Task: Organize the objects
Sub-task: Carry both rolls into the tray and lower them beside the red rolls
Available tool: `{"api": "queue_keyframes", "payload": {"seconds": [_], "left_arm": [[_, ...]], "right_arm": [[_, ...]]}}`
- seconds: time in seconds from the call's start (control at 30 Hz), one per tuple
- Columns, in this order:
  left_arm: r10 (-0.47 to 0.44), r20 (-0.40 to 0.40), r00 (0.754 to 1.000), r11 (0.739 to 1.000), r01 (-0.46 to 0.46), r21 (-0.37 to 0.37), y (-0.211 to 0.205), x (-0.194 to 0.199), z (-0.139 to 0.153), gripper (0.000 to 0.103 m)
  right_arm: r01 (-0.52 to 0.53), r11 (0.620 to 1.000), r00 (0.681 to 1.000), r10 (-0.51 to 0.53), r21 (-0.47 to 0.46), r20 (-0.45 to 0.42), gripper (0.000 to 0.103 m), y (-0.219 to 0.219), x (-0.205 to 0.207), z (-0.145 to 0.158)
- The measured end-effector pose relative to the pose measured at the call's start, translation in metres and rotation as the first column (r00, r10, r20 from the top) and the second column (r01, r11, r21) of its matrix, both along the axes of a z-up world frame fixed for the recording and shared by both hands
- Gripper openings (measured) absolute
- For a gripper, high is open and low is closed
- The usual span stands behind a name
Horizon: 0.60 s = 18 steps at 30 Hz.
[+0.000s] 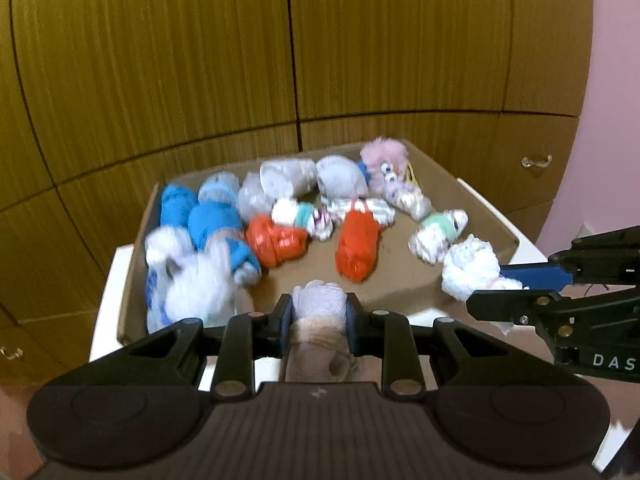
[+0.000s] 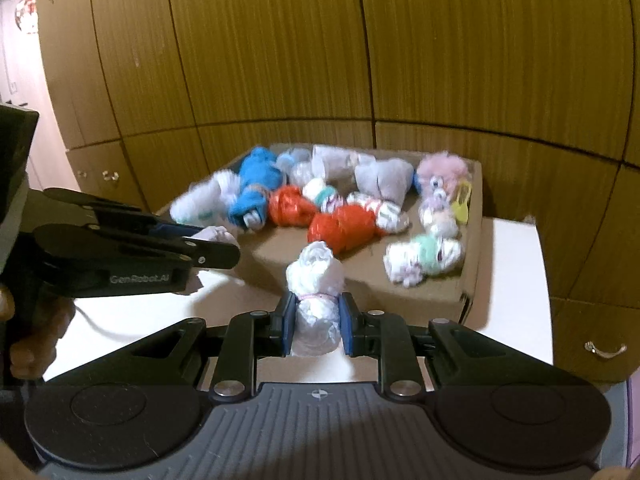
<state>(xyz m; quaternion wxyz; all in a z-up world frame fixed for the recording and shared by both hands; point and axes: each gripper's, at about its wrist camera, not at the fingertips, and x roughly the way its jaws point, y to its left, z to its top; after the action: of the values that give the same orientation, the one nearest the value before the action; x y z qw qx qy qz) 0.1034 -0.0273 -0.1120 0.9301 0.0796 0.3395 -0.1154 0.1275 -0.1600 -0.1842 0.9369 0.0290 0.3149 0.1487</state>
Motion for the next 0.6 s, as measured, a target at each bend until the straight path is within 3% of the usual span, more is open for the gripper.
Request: {"api": "queue_keyframes", "payload": {"seconds": [0.3, 0.6], "left_arm": [[-0.006, -0.007, 1.0, 1.0, 0.006, 0.013, -0.007, 0.026, 0.009, 0.024], [0.004, -0.038, 0.999, 1.0, -0.004, 0.0, 0.002, 0.05, 0.003, 0.024]], "right_arm": [[-0.022, 1.0, 1.0, 0.022, 0.006, 0.011, 0.028, -0.003, 0.037, 0.024], [-0.062, 0.998, 0.997, 0.063, 0.008, -0.05, 0.029, -0.001, 0.072, 0.013]]}}
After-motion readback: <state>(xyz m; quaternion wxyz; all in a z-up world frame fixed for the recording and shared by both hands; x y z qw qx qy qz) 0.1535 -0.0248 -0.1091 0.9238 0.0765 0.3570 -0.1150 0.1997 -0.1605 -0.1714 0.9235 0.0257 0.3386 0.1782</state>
